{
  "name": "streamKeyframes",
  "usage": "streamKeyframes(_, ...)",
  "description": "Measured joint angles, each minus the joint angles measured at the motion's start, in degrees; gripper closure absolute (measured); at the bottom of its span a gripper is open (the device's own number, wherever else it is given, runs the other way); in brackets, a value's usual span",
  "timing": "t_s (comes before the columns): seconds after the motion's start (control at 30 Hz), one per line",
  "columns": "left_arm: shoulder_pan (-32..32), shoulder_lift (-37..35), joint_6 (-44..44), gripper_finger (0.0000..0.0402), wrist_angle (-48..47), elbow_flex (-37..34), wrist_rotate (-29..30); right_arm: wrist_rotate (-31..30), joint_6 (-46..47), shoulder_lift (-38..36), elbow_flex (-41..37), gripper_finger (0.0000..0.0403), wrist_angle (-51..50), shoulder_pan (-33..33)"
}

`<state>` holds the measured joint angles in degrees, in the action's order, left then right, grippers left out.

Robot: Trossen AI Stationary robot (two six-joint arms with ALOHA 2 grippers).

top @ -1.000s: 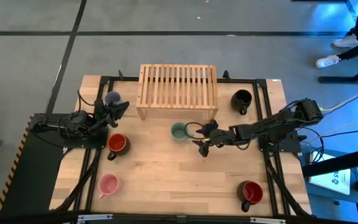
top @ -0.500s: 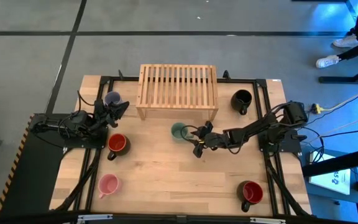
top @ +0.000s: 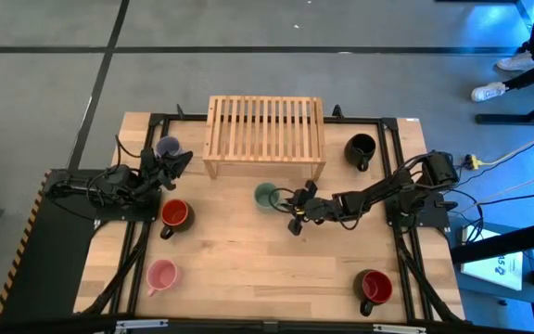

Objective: Place coffee mugs
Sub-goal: Put the green mug on the shelf

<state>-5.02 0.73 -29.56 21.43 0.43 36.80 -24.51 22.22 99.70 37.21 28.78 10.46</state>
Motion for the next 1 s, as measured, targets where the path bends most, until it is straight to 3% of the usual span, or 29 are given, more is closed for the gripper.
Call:
streamKeyframes(0.27, 0.0, 0.0, 0.0, 0.0345, 0.0, 0.0, 0.0, -0.5, -1.5, -2.1, 4.3, 0.0379, -5.4, 2.0)
streamKeyframes(0.67, 0.0, 0.0, 0.1, 0.0345, 0.0, 0.0, 0.0, -6.9, -0.2, -16.2, 14.1, 0.0379, -26.3, 4.2)
streamKeyframes(0.83, 0.0, 0.0, 0.2, 0.0345, 0.0, 0.0, 0.2, -13.9, -0.1, -21.7, 20.3, 0.0379, -35.7, 4.2)
streamKeyframes(1.0, 0.0, 0.0, 0.2, 0.0345, 0.0, 0.0, 1.1, -21.2, 0.6, -22.3, 29.5, 0.0379, -50.7, 2.1)
